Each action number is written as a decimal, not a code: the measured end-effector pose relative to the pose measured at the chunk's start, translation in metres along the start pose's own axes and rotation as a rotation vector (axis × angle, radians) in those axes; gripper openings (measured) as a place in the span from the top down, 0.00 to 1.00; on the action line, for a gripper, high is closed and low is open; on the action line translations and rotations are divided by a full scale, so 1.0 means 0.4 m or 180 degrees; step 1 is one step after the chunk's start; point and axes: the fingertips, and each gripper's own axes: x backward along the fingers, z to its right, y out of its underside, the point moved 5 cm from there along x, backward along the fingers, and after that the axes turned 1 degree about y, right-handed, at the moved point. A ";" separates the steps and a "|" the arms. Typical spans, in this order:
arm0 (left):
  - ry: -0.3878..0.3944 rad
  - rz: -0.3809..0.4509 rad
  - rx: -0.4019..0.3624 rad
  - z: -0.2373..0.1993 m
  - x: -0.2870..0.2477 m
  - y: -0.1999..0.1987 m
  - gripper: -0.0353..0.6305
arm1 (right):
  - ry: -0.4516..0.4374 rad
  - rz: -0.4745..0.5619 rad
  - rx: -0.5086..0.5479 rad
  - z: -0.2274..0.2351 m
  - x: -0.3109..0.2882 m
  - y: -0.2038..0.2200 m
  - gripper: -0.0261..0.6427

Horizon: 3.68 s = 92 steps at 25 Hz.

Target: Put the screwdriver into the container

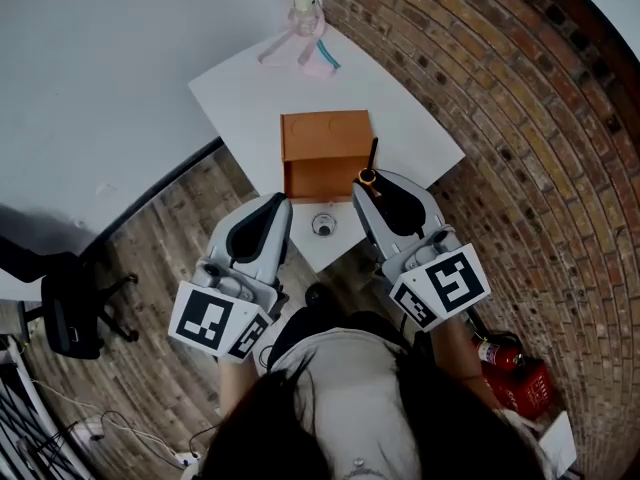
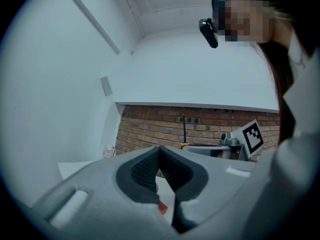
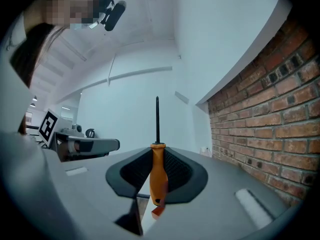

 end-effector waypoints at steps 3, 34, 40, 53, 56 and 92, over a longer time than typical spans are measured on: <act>-0.0003 0.0013 0.0026 -0.024 -0.006 -0.003 0.95 | 0.0023 -0.0057 0.0031 0.006 -0.021 0.008 0.85; -0.0885 0.0115 0.0020 -0.092 -0.119 -0.007 0.95 | -0.0615 -0.0716 0.0219 0.219 -0.186 0.156 0.85; -0.1134 0.0117 0.0060 -0.106 -0.125 0.005 0.95 | -0.0815 -0.0915 0.0355 0.245 -0.225 0.208 0.85; -0.1600 0.0086 0.0119 -0.109 -0.105 0.030 0.95 | -0.1239 -0.1321 0.0641 0.274 -0.286 0.331 0.85; -0.1664 0.0067 0.0134 -0.107 -0.100 0.037 0.95 | -0.1319 -0.1419 0.0743 0.279 -0.295 0.363 0.85; -0.1961 -0.0138 0.0231 -0.077 -0.060 0.061 0.95 | -0.1722 -0.2341 0.1158 0.292 -0.344 0.675 0.85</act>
